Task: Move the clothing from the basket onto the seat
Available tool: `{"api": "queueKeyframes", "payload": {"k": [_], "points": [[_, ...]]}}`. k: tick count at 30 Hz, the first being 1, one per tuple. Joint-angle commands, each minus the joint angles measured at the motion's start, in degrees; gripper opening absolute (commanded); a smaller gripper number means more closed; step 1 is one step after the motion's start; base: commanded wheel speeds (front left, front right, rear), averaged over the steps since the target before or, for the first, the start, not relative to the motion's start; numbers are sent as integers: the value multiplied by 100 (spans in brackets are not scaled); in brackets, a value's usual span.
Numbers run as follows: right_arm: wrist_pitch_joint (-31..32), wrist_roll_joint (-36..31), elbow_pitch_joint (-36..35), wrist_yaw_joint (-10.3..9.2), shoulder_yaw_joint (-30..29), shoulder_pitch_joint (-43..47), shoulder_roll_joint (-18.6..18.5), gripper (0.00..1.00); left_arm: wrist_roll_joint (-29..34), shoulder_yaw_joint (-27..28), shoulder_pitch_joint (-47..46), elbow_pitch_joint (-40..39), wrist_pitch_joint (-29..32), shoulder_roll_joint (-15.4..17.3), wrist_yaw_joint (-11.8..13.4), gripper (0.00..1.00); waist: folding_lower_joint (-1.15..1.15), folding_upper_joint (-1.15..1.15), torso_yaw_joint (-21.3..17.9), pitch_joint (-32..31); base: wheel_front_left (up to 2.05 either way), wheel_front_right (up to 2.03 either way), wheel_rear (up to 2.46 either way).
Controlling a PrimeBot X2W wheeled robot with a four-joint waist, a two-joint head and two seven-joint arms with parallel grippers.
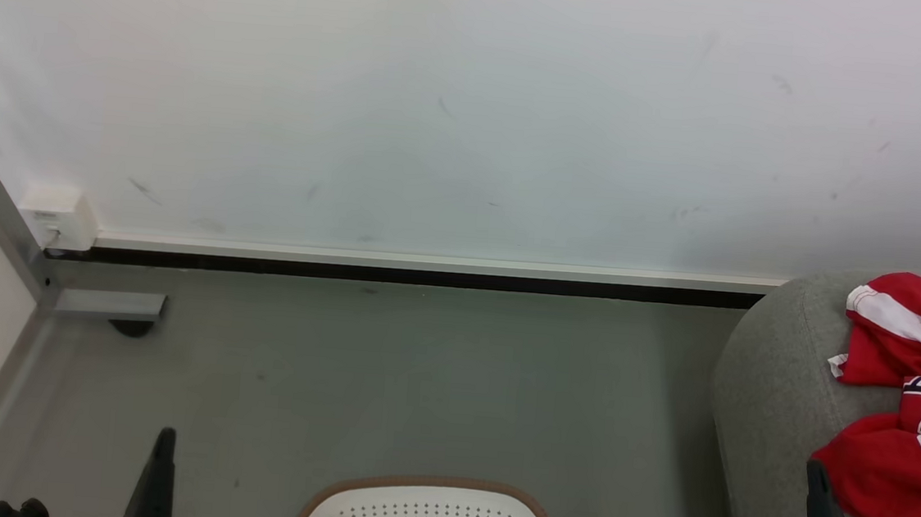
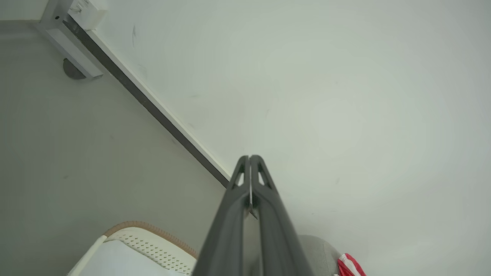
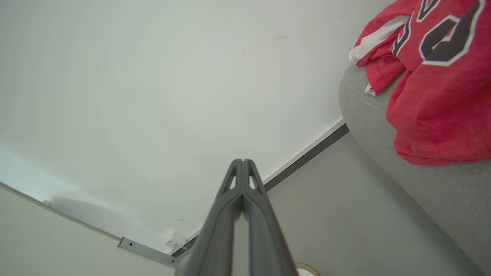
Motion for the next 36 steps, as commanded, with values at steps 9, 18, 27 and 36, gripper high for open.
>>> {"api": "queueKeyframes", "payload": {"k": [9,18,27,36], "points": [[179,678,-25,-6,-136,-204,-69,0,-695,54,-215,12,195,3,-36,0,0,0,12,18,0,0,0],[324,1185,-1,-7,-234,-268,-72,0,-1202,80,-297,54,344,-11,-44,0,0,0,23,36,0,0,0],[464,1666,24,-8,-323,-309,-71,0,-1698,102,-375,96,479,-23,-53,0,0,0,34,53,0,0,0],[582,2086,46,-9,-414,-362,-67,0,-2143,124,-441,135,599,-35,-59,0,0,0,45,71,0,0,0]]}}
